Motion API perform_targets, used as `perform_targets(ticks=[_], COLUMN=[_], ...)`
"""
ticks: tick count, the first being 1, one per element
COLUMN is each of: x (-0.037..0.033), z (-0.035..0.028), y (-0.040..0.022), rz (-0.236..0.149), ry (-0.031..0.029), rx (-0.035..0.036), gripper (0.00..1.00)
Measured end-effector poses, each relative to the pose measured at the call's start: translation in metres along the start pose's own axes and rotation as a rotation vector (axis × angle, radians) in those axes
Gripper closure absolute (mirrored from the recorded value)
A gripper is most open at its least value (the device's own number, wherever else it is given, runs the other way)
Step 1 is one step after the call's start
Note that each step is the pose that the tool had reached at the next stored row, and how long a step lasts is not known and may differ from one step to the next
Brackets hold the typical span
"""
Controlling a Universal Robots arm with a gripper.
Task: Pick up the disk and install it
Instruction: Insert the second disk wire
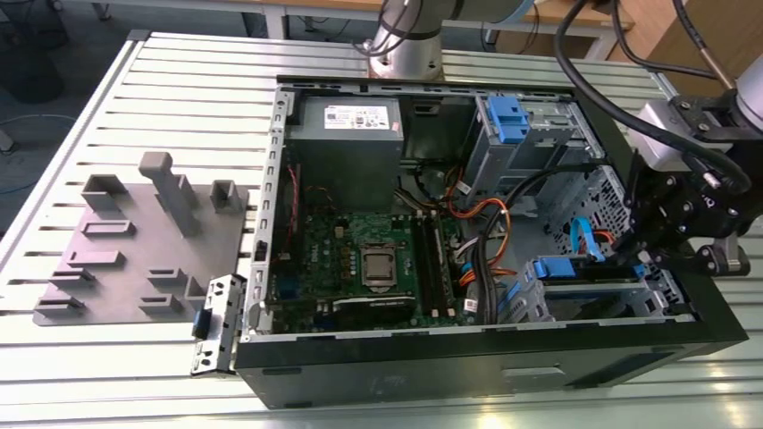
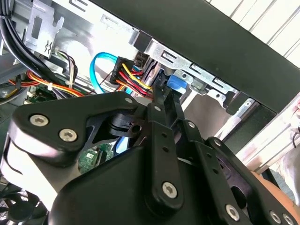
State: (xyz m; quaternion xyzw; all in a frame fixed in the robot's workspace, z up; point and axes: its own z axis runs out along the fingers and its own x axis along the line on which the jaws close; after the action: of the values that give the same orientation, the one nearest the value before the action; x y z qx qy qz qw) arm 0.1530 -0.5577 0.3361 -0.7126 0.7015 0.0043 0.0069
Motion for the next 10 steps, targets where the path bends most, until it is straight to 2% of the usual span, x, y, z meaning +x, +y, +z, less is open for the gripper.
perform_targets(ticks=[10], x=[0.0], z=[0.0028], y=[0.0003], rz=[0.0], ry=[0.0005], rx=[0.0], gripper=[0.76])
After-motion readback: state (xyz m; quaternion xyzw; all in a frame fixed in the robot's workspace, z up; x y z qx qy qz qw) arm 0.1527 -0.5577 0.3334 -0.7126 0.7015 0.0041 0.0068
